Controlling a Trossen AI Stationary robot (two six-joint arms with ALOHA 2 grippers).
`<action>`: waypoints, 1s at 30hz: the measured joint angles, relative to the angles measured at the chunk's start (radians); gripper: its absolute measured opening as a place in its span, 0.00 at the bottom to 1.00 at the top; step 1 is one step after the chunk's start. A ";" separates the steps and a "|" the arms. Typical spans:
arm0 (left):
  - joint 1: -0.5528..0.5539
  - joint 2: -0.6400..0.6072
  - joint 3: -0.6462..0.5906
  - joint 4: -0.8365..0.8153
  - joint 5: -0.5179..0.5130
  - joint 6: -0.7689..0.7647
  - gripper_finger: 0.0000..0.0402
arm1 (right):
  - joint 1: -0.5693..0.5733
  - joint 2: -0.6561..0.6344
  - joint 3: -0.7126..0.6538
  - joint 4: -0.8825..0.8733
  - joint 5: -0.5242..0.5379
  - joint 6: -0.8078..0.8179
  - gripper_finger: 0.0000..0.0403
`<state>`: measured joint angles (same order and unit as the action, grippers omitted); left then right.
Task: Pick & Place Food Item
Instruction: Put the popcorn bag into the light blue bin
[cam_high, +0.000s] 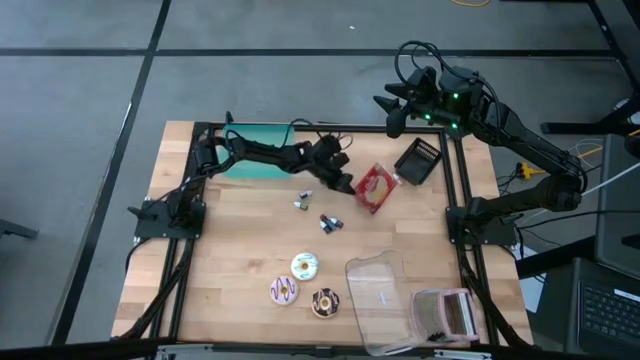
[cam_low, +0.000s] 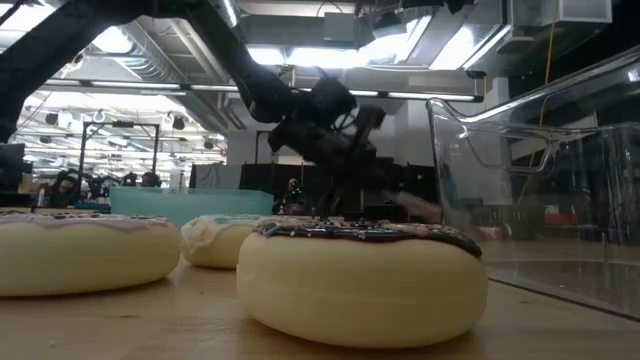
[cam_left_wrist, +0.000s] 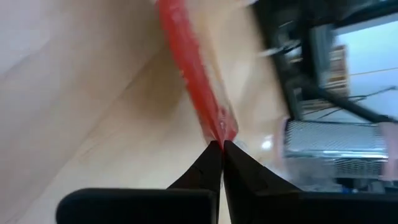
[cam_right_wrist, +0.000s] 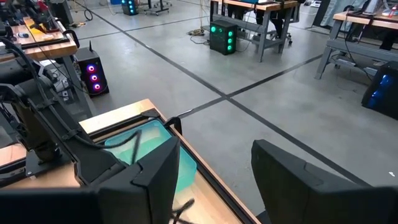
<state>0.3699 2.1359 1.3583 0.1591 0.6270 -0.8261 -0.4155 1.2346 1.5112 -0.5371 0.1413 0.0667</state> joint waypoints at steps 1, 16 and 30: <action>0.003 -0.013 0.000 0.011 0.001 -0.001 0.01 | 0.000 0.000 0.000 0.001 0.000 0.000 0.49; 0.106 -0.218 0.001 0.000 0.028 0.054 0.00 | 0.000 0.000 0.000 0.044 -0.003 -0.022 0.49; 0.263 -0.491 0.002 -0.645 0.057 0.418 0.00 | 0.000 0.000 0.000 0.083 -0.003 -0.022 0.49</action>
<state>0.6324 1.6452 1.3605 -0.4863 0.6836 -0.4081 -0.4156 1.2346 1.5111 -0.4542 0.1379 0.0452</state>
